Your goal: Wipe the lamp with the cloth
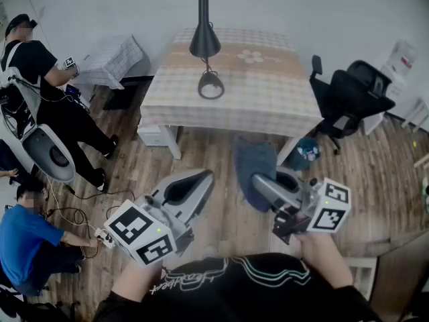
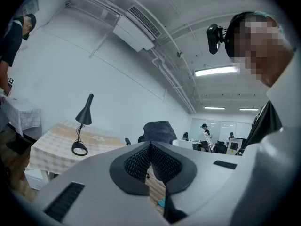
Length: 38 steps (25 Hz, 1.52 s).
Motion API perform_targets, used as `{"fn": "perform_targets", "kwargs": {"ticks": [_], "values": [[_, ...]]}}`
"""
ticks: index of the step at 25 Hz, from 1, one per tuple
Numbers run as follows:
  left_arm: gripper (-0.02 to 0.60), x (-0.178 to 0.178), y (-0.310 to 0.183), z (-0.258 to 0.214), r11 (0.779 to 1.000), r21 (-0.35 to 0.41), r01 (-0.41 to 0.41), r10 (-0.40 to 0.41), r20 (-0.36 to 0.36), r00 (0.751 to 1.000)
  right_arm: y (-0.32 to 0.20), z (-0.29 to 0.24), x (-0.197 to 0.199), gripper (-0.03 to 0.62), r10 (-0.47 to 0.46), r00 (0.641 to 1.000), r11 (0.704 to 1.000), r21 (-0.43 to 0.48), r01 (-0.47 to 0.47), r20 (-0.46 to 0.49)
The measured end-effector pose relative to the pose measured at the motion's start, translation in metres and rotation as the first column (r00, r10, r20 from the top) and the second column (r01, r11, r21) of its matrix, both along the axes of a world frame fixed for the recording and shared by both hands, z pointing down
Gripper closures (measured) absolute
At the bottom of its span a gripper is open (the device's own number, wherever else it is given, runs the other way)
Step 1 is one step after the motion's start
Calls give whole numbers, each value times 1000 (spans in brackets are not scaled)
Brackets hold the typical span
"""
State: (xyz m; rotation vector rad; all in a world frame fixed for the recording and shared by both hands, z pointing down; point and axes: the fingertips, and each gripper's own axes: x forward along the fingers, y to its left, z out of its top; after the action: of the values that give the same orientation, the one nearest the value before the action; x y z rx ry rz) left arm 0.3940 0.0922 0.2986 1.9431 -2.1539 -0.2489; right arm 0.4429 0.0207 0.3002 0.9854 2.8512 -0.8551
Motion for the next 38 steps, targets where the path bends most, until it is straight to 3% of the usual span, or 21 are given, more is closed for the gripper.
{"fn": "perform_targets", "kwargs": {"ticks": [8, 20, 28, 38], "values": [[581, -31, 14, 4, 1000, 7, -12, 12, -2, 1000, 17, 7, -30, 545, 2, 1000, 1000, 20, -2, -7], [581, -98, 37, 6, 998, 28, -48, 48, 4, 999, 28, 8, -88, 545, 87, 996, 996, 20, -87, -12], [581, -137, -10, 1, 998, 36, -45, 45, 6, 999, -28, 3, -126, 545, 108, 994, 994, 8, -108, 8], [581, -248, -125, -4, 999, 32, 22, -23, 22, 1000, -152, 5, -238, 545, 67, 998, 997, -37, -67, 18]]}}
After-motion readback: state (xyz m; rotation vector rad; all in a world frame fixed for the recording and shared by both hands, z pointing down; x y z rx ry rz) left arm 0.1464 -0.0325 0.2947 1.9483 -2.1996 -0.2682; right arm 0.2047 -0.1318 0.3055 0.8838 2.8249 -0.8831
